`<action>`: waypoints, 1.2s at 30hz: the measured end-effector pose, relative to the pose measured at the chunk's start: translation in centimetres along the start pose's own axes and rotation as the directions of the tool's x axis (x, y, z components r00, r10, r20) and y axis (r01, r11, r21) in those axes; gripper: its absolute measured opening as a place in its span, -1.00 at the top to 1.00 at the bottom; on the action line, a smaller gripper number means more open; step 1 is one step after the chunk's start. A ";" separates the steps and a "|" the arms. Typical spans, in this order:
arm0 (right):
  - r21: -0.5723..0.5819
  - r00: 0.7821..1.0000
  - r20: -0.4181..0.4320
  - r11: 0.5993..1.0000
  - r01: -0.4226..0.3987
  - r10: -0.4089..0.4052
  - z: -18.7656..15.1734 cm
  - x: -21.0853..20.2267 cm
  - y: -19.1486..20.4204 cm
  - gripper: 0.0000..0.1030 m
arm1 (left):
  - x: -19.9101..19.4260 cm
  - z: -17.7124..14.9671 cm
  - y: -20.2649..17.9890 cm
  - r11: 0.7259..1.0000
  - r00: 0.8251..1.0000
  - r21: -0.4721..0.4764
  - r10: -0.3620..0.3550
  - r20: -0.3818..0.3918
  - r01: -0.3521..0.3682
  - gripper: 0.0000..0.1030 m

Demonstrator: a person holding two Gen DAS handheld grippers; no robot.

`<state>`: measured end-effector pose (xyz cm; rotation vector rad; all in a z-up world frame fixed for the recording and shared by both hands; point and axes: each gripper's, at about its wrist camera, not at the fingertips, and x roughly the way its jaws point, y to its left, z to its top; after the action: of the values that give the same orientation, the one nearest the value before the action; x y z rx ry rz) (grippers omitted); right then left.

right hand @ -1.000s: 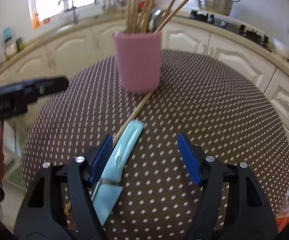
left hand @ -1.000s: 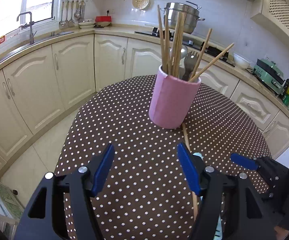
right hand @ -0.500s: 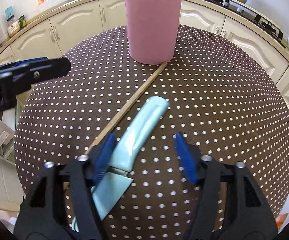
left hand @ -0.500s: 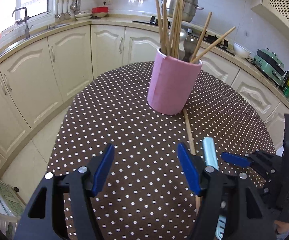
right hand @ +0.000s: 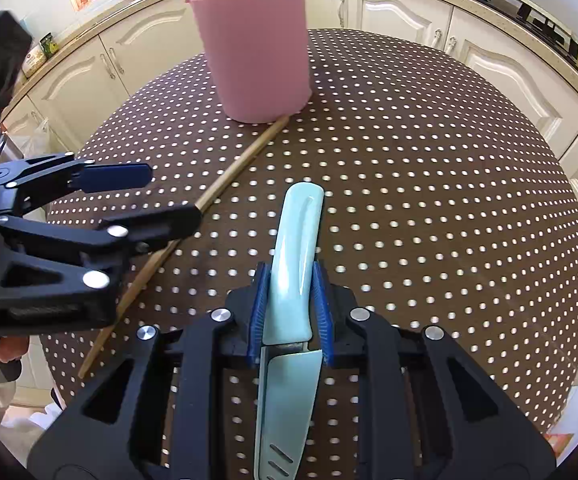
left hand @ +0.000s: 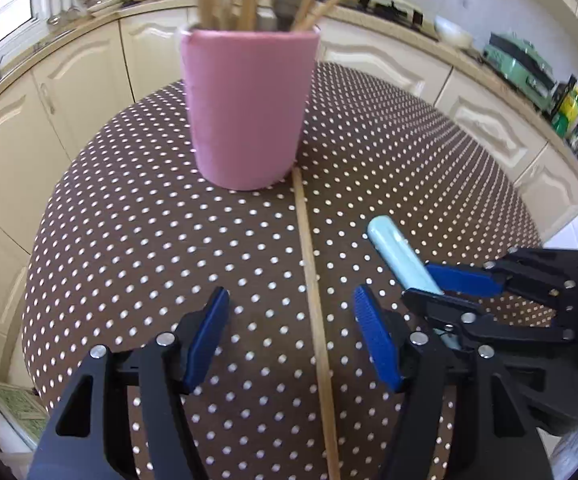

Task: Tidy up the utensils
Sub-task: 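Grasp the light-blue knife handle with the right gripper while the left gripper grasps a chopstick, then lift the knife and chopstick up toward the pink cup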

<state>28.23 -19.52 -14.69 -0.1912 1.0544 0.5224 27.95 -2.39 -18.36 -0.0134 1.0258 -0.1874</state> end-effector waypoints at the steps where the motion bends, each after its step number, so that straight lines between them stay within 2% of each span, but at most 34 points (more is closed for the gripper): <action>1: 0.001 1.000 -0.002 1.000 0.002 -0.002 -0.1 -0.1 -0.3 0.56 | 0.4 0.2 -0.2 1.000 1.000 0.005 0.004 -0.013 -0.004 0.00; 8: 0.005 1.000 -0.021 1.000 -0.001 0.001 -0.3 0.0 -0.4 0.56 | 2.0 1.4 -2.0 0.993 0.994 0.077 0.097 -0.041 -0.094 0.33; 10: 0.006 1.000 -0.025 1.000 0.001 0.000 -0.1 0.2 -0.3 0.56 | 2.1 1.6 -2.4 0.992 0.995 0.086 0.099 -0.033 -0.096 0.73; 12: 0.006 1.000 -0.026 1.000 0.001 -0.001 0.0 0.4 -0.4 0.57 | 2.6 2.2 -2.8 0.993 0.996 0.079 0.089 -0.033 -0.086 0.87; 15: 0.012 1.000 -0.017 1.000 -0.001 0.001 0.1 0.5 -0.5 0.58 | 2.6 2.2 -2.9 0.994 0.996 0.072 0.082 -0.020 -0.080 0.88; 19: 0.033 1.000 0.018 0.999 -0.002 0.002 -0.4 0.2 -0.5 0.59 | 1.9 1.2 -2.4 0.999 1.000 0.045 0.023 0.004 -0.023 0.89; 24: 0.049 0.996 0.088 0.999 -0.013 0.008 -1.4 -1.1 0.2 0.60 | -0.8 0.1 -2.1 0.998 0.995 0.040 -0.045 0.090 0.041 0.89; 26: 0.058 0.991 0.132 0.998 -0.033 0.025 -1.6 -2.2 0.4 0.60 | -2.2 -0.3 -1.9 0.997 0.988 0.029 -0.073 0.138 0.069 0.89; 30: 0.061 0.978 0.202 0.996 -0.067 0.053 -1.9 -4.1 0.7 0.60 | -5.1 -0.7 -1.7 0.997 0.964 0.025 -0.075 0.255 0.071 0.89; 33: 0.069 0.961 0.269 0.993 -0.091 0.070 -2.2 -5.7 1.0 0.60 | -7.2 -1.0 -1.4 0.999 0.938 0.013 -0.050 0.343 0.048 0.89; 36: 0.077 0.940 0.330 0.990 -0.119 0.087 -2.4 -7.2 1.0 0.60 | -9.1 -1.1 -0.8 0.999 0.902 -0.001 -0.045 0.429 0.050 0.89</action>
<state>23.10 -21.91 -9.52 0.0368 0.7649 0.5748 22.30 -1.65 -11.14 -0.0873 0.5852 -0.2118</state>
